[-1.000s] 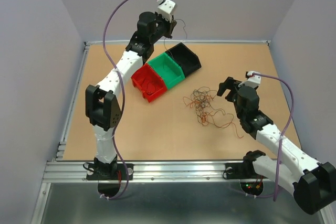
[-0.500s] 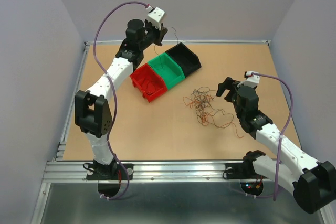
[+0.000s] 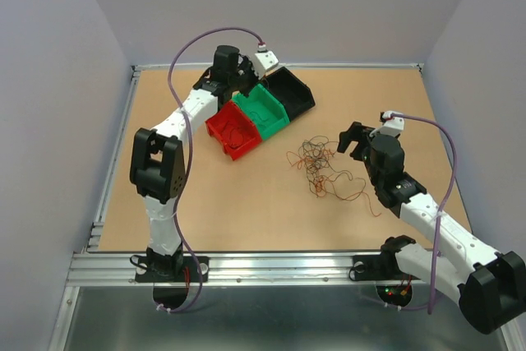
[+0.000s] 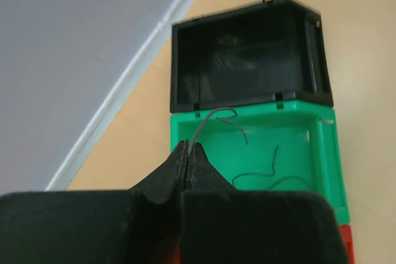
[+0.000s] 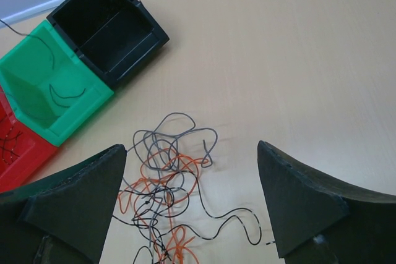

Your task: Untangle the cables

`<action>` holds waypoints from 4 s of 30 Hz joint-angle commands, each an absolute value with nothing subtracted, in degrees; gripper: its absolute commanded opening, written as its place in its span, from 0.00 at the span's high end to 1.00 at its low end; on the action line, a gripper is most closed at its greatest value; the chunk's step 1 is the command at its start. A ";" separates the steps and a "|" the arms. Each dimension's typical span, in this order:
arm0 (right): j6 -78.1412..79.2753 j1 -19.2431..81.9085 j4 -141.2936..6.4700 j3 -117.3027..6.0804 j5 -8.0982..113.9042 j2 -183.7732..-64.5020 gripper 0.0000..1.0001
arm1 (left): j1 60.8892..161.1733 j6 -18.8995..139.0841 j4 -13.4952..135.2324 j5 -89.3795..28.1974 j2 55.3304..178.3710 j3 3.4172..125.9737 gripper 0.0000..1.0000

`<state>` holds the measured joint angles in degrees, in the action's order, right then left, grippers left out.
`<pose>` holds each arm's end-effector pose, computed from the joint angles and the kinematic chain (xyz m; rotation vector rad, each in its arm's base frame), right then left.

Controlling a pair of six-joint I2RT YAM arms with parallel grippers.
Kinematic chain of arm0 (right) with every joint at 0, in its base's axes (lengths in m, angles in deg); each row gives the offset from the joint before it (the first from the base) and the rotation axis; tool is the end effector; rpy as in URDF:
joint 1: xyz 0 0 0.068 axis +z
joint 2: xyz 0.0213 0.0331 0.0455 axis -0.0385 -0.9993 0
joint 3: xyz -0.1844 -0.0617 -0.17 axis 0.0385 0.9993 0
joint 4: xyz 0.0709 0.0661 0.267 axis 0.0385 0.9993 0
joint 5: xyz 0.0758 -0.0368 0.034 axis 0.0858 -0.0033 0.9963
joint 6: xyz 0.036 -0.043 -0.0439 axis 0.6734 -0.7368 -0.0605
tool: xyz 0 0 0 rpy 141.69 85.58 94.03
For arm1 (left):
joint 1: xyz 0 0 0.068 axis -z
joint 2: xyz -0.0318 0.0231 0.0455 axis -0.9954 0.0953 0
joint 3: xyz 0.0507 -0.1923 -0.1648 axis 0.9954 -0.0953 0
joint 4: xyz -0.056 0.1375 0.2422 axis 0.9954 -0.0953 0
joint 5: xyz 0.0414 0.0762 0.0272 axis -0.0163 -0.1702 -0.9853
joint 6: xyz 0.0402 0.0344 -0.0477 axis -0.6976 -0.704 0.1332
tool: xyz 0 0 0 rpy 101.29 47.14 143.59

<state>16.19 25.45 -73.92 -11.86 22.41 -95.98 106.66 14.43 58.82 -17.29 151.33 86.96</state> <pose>0.2533 0.0842 0.2381 0.2654 1.7987 0.1992 0.4585 -0.2097 0.2996 1.0819 1.4695 -0.1987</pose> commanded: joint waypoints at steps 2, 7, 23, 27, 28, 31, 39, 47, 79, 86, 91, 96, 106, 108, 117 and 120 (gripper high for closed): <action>15.37 25.41 -75.30 -11.97 23.38 -95.97 0.09 | 106.77 -2.89 44.11 -15.21 156.31 95.08 1.00; 15.55 25.41 -75.30 -12.41 24.08 -96.84 0.09 | 107.91 -8.35 28.75 -14.33 165.26 109.55 1.00; 13.79 25.41 -75.30 -14.69 28.03 -103.00 0.10 | 112.84 -5.28 33.70 -24.89 173.31 111.28 0.70; 13.79 25.50 -75.30 -14.61 28.74 -102.91 0.10 | 112.13 -3.70 38.28 -22.16 165.56 107.58 0.59; 13.70 25.41 -75.30 -14.69 28.91 -103.08 0.10 | 112.22 -3.43 39.50 -21.46 162.85 106.53 0.54; 13.09 25.50 -75.22 -14.87 30.75 -103.70 0.10 | 112.13 -2.21 40.57 -20.75 159.49 105.82 0.48; 11.25 25.41 -74.86 -17.06 38.74 -108.62 0.10 | 111.52 1.48 41.97 -21.45 154.39 102.75 0.41; 6.76 25.76 -87.77 -19.61 57.03 -115.99 0.21 | 105.63 27.30 61.63 -18.20 140.52 81.77 0.42; -14.77 49.23 -87.96 -65.50 20.92 -165.31 0.65 | 101.58 43.59 97.26 -36.83 111.93 42.71 0.37; -14.77 49.32 -89.89 -62.33 20.48 -162.94 0.41 | 101.32 43.59 97.26 -36.13 111.67 42.62 0.37; -14.42 49.32 -90.60 -60.66 19.95 -161.80 0.41 | 101.06 43.42 97.26 -35.69 112.11 42.71 0.37; -14.33 49.31 -90.68 -60.13 18.64 -161.71 0.53 | 100.97 43.41 97.35 -35.34 112.20 42.80 0.37; -13.72 49.84 -93.67 -55.92 14.95 -159.95 0.41 | 100.88 43.33 97.35 -34.90 112.37 42.80 0.37; -14.33 50.46 -94.02 -55.74 13.19 -160.13 0.41 | 100.88 43.33 97.26 -34.81 112.37 42.80 0.37; -14.60 51.51 -95.52 -55.30 9.41 -160.57 0.65 | 100.70 43.24 97.35 -34.72 112.46 42.80 0.37; -14.77 51.86 -96.22 -54.78 8.88 -160.39 0.68 | 100.70 43.24 97.26 -34.55 112.55 42.89 0.37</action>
